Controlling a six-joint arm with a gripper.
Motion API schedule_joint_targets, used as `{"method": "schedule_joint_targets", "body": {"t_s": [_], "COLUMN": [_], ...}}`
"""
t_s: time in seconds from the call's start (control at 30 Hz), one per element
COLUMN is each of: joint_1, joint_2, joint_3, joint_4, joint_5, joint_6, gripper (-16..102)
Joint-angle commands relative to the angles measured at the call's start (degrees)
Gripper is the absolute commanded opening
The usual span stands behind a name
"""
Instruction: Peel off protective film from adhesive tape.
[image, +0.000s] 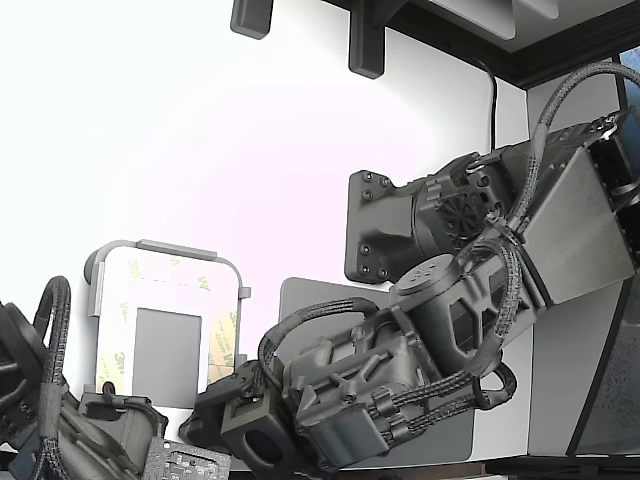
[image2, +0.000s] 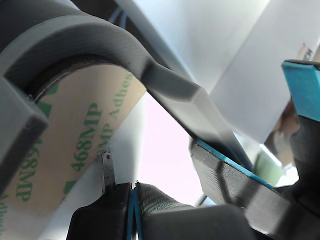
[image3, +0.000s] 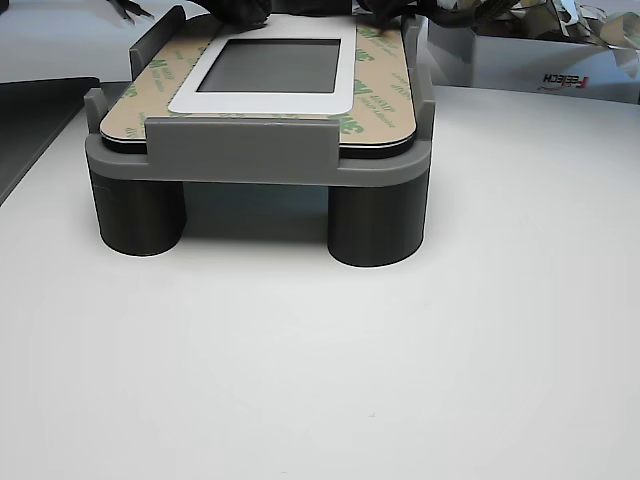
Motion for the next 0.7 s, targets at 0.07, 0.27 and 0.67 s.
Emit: {"method": "schedule_joint_targets", "body": {"t_s": [0.07,0.27,0.67], "joint_1": [-0.4,-0.3,0.0], "joint_2": [1.8,1.8,2.3], "joint_3": [-1.0,-1.0,-0.4], "joint_4": [-0.3,-0.2,-0.3], "joint_5": [-0.1,0.0,0.3], "joint_6": [0.3,0.5,1.3], "gripper": [-11,-11,-11]}}
